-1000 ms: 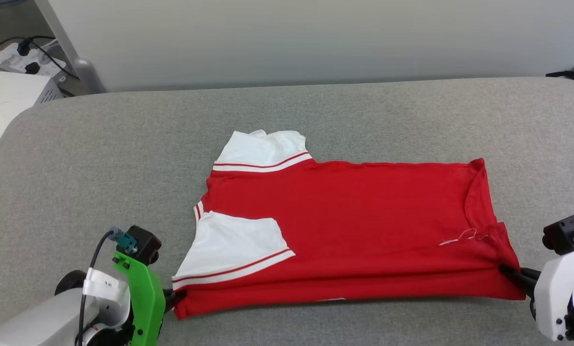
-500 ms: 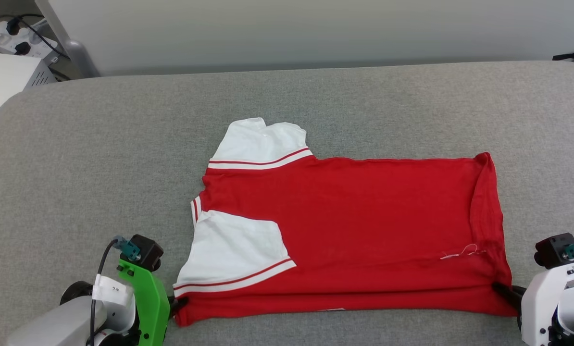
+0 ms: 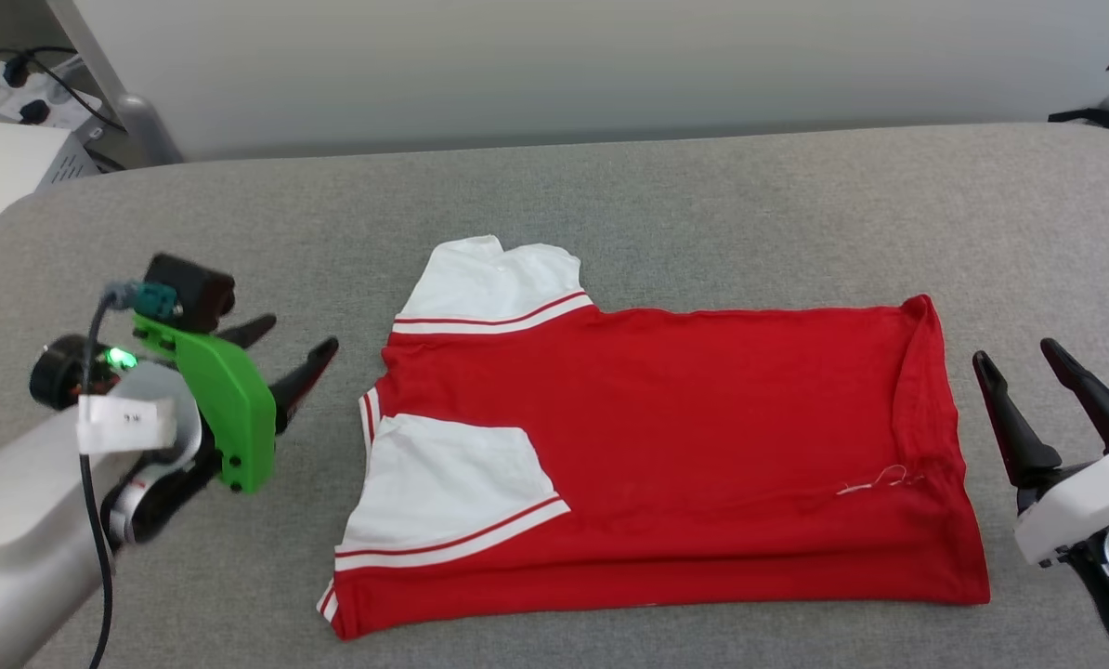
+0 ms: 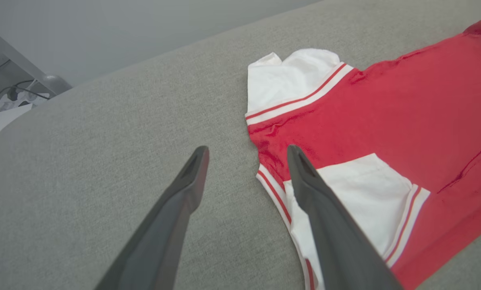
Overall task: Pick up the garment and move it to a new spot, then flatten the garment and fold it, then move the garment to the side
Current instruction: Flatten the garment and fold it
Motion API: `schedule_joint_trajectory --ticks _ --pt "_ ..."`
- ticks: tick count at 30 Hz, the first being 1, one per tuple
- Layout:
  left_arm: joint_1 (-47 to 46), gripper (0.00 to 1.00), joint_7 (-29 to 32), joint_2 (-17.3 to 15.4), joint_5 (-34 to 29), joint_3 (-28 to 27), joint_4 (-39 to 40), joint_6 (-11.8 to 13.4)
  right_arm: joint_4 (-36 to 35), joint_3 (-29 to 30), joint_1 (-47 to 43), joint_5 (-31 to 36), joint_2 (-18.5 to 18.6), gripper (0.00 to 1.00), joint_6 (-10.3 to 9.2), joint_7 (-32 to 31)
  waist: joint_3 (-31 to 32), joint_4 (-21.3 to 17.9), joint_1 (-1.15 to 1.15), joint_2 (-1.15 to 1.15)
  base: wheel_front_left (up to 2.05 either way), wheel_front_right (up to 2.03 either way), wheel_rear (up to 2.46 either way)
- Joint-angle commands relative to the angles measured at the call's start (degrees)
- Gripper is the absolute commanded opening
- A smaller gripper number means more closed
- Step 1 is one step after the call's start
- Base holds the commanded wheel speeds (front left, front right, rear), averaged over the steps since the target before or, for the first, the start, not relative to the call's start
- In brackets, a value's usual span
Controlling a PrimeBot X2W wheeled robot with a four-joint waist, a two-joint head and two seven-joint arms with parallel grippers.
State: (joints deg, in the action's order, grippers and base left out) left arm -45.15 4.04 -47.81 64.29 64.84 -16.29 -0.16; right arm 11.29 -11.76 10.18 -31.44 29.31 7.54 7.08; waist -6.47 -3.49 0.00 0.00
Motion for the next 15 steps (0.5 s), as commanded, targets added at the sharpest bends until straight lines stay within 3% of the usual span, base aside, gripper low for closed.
schedule_joint_trajectory --ticks 1,8,15 --pt "-2.41 1.0 -0.58 0.73 -0.54 -1.07 -0.65 0.41 -1.77 1.83 -1.13 2.74 -2.0 1.0 -0.05 0.86 -1.7 -1.18 0.0 0.0 0.0 0.0 0.0" --pt "-12.92 1.0 1.86 4.4 -0.86 -3.96 -6.92 -1.54 -9.85 6.01 -2.29 11.23 -9.99 1.0 -0.05 1.04 -7.33 -3.96 0.0 0.0 0.0 0.0 0.0" --pt "-24.49 1.0 15.06 9.63 0.23 -2.54 -15.86 -4.76 -13.3 4.87 -1.0 14.36 -12.68 1.0 -0.05 0.46 -12.95 -6.42 0.0 0.0 0.0 0.0 0.0"
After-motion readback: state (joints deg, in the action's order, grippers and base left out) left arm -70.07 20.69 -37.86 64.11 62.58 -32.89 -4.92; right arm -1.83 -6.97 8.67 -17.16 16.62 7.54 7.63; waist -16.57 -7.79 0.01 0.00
